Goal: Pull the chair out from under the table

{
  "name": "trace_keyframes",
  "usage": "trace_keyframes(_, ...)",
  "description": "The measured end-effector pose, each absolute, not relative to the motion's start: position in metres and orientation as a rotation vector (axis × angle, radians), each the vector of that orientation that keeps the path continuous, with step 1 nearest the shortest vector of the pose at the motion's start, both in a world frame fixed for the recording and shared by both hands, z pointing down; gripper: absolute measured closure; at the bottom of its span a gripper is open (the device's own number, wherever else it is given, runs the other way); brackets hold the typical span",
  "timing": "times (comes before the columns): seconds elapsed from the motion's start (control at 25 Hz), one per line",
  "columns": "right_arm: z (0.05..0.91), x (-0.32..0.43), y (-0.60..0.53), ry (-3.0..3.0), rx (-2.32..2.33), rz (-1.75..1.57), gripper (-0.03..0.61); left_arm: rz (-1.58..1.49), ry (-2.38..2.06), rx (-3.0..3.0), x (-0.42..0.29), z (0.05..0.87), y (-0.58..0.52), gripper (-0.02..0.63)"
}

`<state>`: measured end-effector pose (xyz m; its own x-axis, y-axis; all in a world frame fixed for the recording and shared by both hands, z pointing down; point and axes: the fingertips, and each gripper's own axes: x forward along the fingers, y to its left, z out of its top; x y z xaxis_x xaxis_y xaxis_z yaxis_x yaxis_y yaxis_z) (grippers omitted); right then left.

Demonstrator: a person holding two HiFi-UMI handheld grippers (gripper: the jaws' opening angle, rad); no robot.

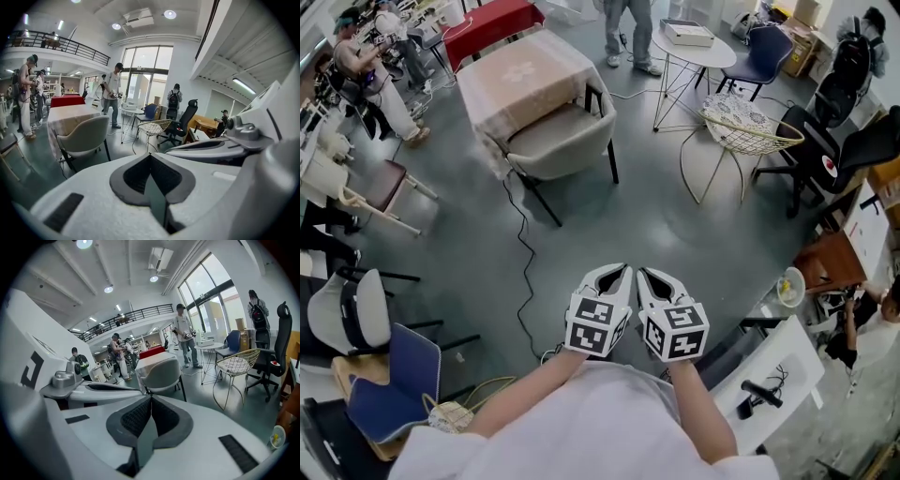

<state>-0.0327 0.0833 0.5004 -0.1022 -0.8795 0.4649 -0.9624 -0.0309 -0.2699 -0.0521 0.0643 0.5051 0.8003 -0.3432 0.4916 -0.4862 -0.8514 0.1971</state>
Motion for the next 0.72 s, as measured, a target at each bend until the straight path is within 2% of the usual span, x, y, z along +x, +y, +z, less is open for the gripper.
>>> trace_keyframes(0.72,0.500,-0.025,-0.050,-2.033,1.941,0.781,0.575,0.568,-0.620,2.624,-0.043,0.509,-0.076,0.607)
